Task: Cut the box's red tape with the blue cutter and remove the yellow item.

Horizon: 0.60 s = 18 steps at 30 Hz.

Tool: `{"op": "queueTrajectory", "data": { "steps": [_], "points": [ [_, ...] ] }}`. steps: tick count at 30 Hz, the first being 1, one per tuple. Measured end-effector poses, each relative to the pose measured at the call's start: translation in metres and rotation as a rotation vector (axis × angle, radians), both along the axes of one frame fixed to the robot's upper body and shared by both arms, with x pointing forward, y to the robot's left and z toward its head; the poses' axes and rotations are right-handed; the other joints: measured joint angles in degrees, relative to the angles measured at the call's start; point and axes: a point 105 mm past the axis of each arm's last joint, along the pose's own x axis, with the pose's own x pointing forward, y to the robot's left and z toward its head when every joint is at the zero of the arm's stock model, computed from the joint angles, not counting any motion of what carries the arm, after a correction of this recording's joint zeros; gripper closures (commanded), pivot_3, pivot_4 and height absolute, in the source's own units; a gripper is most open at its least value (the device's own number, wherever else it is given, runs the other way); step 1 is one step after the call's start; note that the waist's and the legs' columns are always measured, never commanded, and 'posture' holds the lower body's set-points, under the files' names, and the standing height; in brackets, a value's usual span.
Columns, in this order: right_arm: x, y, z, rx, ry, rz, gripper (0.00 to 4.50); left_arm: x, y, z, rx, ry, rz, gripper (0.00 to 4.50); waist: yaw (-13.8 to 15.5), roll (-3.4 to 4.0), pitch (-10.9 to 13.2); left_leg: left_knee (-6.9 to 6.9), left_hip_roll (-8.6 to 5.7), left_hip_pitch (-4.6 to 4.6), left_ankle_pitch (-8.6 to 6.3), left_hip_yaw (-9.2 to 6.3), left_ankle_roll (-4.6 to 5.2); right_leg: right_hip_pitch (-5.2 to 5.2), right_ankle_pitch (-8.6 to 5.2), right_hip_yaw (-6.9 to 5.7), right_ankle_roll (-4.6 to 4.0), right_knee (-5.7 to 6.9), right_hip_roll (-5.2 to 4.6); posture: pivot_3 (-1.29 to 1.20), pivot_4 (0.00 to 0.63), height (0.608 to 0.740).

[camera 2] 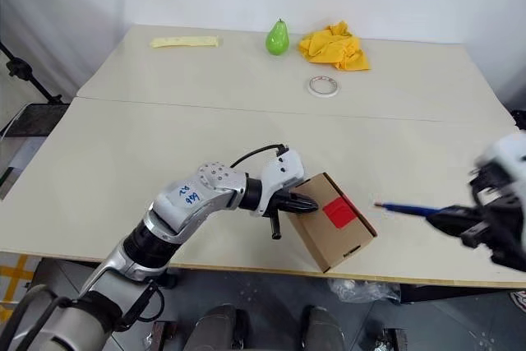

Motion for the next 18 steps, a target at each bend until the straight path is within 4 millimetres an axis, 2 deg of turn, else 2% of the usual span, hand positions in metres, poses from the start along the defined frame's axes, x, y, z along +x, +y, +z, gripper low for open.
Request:
{"op": "queueTrajectory", "data": {
  "steps": [3, 6, 8, 10, 11, 14, 16, 18],
  "points": [
    [0.001, -0.006, 0.002, 0.012, -0.062, -0.041, 4.34, 0.003, -0.001, 0.0, -0.002, -0.003, -0.009, 4.47, 0.0, 0.01, 0.0, 0.0, 0.0, -0.05, 0.05, 0.02, 0.09, 0.03, 0.09, 0.0, -0.15, -0.21, 0.0, 0.0, 0.15, 0.74],
    [0.011, -0.011, -0.003, 0.049, -0.179, -0.095, 4.34, 0.008, -0.002, 0.001, -0.019, -0.005, -0.006, 4.47, -0.2, 0.01, 0.0, 0.0, 0.0, -0.1, 0.1, 0.06, 0.17, 0.08, 0.21, 0.02, -0.29, -0.47, 0.02, 0.0, 0.15, 0.74],
    [0.019, -0.012, -0.015, 0.074, -0.223, -0.12, 4.34, 0.011, -0.004, 0.002, -0.033, -0.003, -0.003, 4.47, -0.3, 0.07, -0.1, 0.01, -0.03, -0.14, 0.13, 0.12, 0.22, 0.06, 0.31, 0.09, -0.21, -0.53, -0.01, 0.0, 0.15, 0.74],
    [0.03, -0.016, -0.031, 0.126, -0.251, -0.163, 4.34, 0.016, -0.005, 0.005, -0.049, -0.004, 0.004, 4.47, -0.5, 0.07, -0.1, 0.01, -0.05, -0.12, 0.15, 0.18, 0.25, 0.05, 0.68, 0.14, 0.38, -0.53, 0.01, 0.0, 0.15, 0.74],
    [0.036, -0.021, -0.04, 0.152, -0.26, -0.199, 4.34, 0.018, -0.004, 0.006, -0.056, -0.002, 0.013, 4.47, -0.6, 0.05, -0.1, 0.02, -0.04, -0.15, 0.16, 0.18, 0.24, 0.01, 0.7, 0.12, 0.36, -0.54, 0.02, 0.0, 0.15, 0.74],
    [0.054, -0.041, -0.081, 0.167, -0.24, -0.32, 4.34, 0.027, 0.0, 0.011, -0.078, 0.006, 0.046, 4.47, -0.8, 0.41, -0.1, -0.01, -0.07, -0.21, 0.31, 0.33, 0.0, -0.17, 0.79, 0.22, 0.48, -0.47, 0.01, 0.0, 0.15, 0.74],
    [0.063, -0.05, -0.102, 0.14, -0.227, -0.352, 3.62, 0.03, 0.001, 0.015, -0.091, 0.008, 0.056, 4.5, -1.0, 0.74, 0.0, -0.06, -0.08, -0.23, 0.34, 0.39, -0.06, -0.27, 0.85, 0.24, 0.6, -0.4, 0.02, 0.0, 0.15, 0.74],
    [0.07, -0.059, -0.119, 0.126, -0.222, -0.379, 3.1, 0.031, 0.003, 0.017, -0.094, 0.011, 0.064, 4.5, -1.2, 0.85, 0.1, -0.12, -0.07, -0.23, 0.36, 0.41, -0.1, -0.31, 0.84, 0.24, 0.61, -0.39, 0.05, 0.0, 0.15, 0.74]
  ]
}}
